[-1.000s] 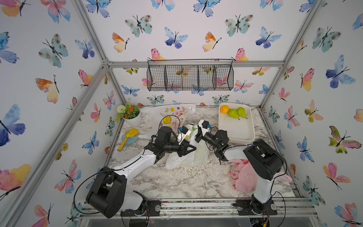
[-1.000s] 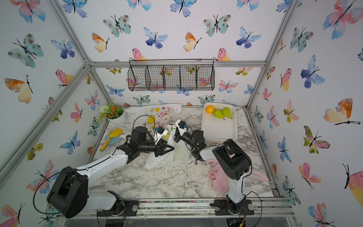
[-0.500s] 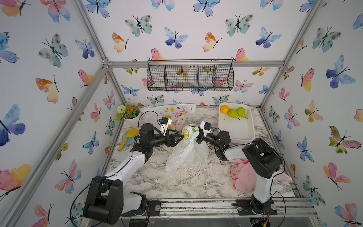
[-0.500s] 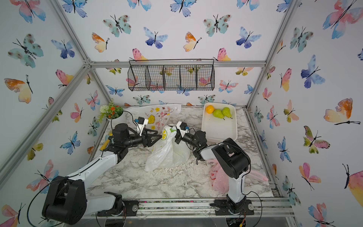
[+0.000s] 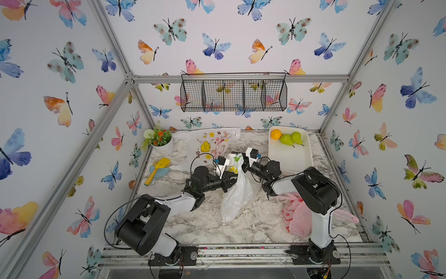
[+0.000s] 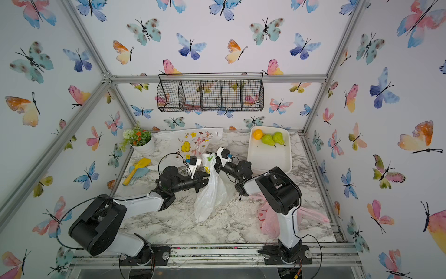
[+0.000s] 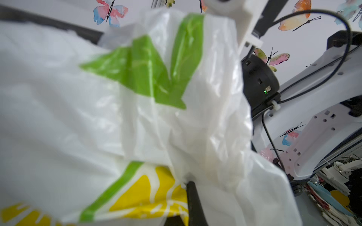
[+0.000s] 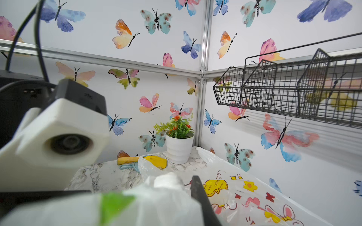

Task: Place the pears into plastic bags & tie knots
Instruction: Tie the plastic bag at the center of the board.

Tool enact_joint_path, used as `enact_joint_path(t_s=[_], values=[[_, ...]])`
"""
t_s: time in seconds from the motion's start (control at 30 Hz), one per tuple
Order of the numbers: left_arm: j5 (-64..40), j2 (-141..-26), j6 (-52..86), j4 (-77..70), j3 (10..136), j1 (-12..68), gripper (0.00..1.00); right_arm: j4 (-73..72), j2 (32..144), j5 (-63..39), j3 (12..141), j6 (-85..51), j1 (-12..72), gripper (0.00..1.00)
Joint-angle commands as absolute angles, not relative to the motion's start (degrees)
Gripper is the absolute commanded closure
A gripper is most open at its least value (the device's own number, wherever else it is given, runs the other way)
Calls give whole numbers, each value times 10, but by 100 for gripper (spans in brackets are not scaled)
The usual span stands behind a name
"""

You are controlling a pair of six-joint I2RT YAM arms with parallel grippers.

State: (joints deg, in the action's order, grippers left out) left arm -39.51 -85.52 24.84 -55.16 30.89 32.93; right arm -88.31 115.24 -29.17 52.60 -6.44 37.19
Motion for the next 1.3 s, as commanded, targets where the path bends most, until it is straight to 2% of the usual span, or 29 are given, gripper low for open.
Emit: enact_joint_path(t_s=[0.0, 0.13, 0.2, 0.3, 0.33, 0.4, 0.47, 0.5, 0.67, 0.77, 0.87, 1.0, 1.27], values=[[-432, -874, 278, -608, 294, 350, 100, -893, 1160, -293, 562, -58, 367, 85], [-431, -859, 245, -535, 315, 314, 100, -883, 1154, -307, 546, -49, 367, 91], [-451, -867, 248, -528, 320, 307, 100, -889, 1157, -307, 545, -62, 367, 90], [-474, -898, 273, -543, 321, 339, 98, -933, 1173, -290, 556, -105, 366, 87], [-479, -904, 285, -561, 316, 347, 93, -933, 1176, -297, 563, -109, 366, 89], [-470, -893, 305, -580, 296, 343, 67, -936, 1177, -320, 569, -114, 366, 94], [-467, -859, 297, -545, 283, 309, 53, -943, 1171, -347, 561, -124, 364, 97], [-470, -833, 287, -512, 281, 284, 51, -942, 1166, -366, 557, -130, 362, 97], [-500, -717, 235, -329, 302, 177, 45, -929, 1141, -398, 530, -125, 359, 97], [-499, -681, 227, -289, 329, 156, 44, -927, 1142, -406, 524, -120, 359, 97], [-464, -692, 234, -310, 366, 156, 45, -935, 1145, -418, 528, -137, 359, 97], [-479, -750, 238, -323, 420, 156, 48, -943, 1141, -434, 533, -169, 359, 97], [-473, -814, 265, -454, 390, 217, 47, -957, 1135, -457, 542, -218, 360, 95]])
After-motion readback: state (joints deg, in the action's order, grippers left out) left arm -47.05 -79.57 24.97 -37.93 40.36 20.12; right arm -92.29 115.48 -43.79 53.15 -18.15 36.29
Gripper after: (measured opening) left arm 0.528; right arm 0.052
